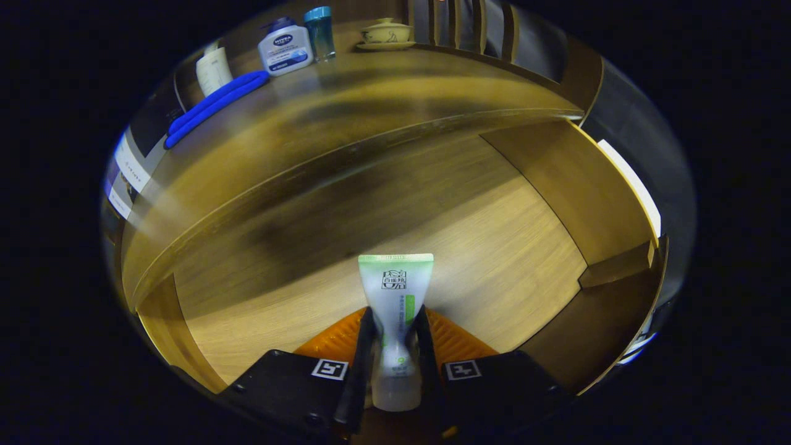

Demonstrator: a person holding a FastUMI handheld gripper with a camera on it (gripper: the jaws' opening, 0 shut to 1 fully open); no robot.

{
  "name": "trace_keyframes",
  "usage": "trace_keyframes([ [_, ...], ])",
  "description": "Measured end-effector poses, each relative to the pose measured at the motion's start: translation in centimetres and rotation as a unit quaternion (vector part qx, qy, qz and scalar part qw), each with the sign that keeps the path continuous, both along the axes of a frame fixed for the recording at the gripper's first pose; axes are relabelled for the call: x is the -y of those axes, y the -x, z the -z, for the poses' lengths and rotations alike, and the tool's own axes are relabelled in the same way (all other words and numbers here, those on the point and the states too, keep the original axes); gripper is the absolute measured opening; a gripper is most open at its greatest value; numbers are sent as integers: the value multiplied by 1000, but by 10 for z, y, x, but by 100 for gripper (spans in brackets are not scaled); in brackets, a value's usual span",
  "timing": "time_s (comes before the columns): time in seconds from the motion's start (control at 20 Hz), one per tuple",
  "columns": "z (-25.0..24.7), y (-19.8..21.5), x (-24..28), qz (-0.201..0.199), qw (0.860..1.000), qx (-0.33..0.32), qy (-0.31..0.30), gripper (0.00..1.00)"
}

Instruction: Pull open the drawer, take out the items inside it, and place them on the countertop above the cabinet.

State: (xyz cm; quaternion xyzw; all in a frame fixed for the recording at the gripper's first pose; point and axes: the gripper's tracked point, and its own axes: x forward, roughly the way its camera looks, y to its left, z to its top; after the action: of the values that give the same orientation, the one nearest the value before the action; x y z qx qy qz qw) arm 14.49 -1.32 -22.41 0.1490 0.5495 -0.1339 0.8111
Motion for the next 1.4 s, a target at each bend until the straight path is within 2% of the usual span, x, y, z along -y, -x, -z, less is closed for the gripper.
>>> trace_keyframes([
  [0.05,-1,-1,-1,-1,1000,6,1,33],
  [0.1,-6,-4,-1,5,1000,19,0,32],
  [0.2,-15,-14,-5,18,998,56,-11,18],
  [0.35,-28,-14,-3,71,994,80,-27,18],
  [0.6,-48,-8,0,104,990,92,-29,18],
  [0.85,-58,6,4,158,982,95,-43,18],
  [1.15,-87,8,24,176,975,131,-17,18],
  [1.4,-122,-8,34,149,973,174,20,18],
])
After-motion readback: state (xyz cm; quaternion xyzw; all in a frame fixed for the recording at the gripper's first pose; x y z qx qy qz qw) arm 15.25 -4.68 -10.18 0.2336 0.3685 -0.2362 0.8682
